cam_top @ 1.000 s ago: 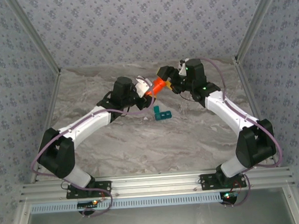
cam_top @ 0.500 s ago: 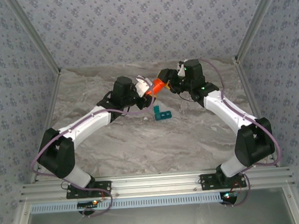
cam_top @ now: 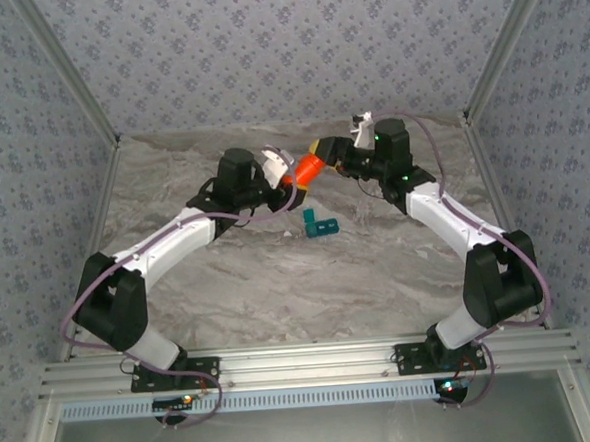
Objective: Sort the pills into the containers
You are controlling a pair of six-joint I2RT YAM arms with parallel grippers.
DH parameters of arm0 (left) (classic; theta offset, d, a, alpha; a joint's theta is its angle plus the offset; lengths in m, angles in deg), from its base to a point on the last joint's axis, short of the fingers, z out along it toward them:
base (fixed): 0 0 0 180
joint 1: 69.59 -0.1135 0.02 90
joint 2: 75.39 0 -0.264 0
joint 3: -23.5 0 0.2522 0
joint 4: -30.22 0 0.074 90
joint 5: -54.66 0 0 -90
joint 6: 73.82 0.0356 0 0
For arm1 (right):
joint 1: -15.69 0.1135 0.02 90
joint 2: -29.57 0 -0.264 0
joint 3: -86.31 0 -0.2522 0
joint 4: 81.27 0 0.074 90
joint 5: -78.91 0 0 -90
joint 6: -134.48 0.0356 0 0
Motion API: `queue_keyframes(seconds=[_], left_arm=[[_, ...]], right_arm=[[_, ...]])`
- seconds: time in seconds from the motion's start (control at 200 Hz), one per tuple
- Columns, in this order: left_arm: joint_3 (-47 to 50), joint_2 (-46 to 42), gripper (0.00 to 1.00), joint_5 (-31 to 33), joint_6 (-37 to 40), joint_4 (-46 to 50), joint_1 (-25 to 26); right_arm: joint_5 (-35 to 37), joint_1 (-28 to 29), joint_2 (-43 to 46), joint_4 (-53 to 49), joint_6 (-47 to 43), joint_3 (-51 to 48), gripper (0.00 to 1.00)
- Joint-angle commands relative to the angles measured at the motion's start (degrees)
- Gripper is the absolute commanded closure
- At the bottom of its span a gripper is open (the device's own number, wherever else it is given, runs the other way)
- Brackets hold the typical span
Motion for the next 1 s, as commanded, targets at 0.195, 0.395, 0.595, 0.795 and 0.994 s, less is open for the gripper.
queue_keyframes(seconds=[0.195, 0.395, 0.595, 0.795, 0.994], left_arm=[[0.46, -3.56, 1.0, -15.75, -10.99, -7.45, -3.01], [0.77, -4.12, 1.0, -12.33, -9.24, -6.13, -3.18], [2.1, -5.48, 1.0, -5.68, -7.48, -5.01, -3.19], [4.06, -6.65, 1.0, -2.2, -7.23, -5.13, -3.12], [5.27, -8.14, 1.0, 0.64, -6.81, -4.86, -3.1]], right_arm=[[-9.51, -6.13, 0.97, 15.78, -1.53, -2.66, 0.6], [-1.8, -9.27, 2.52, 3.07, -4.86, -4.04, 0.59], [14.31, -11.2, 3.43, -18.31, -15.69, -6.48, 0.59], [31.71, -10.4, -0.05, -27.56, -19.49, -8.38, 0.59], [38.94, -9.03, -6.02, -28.6, -19.17, -8.63, 0.61]])
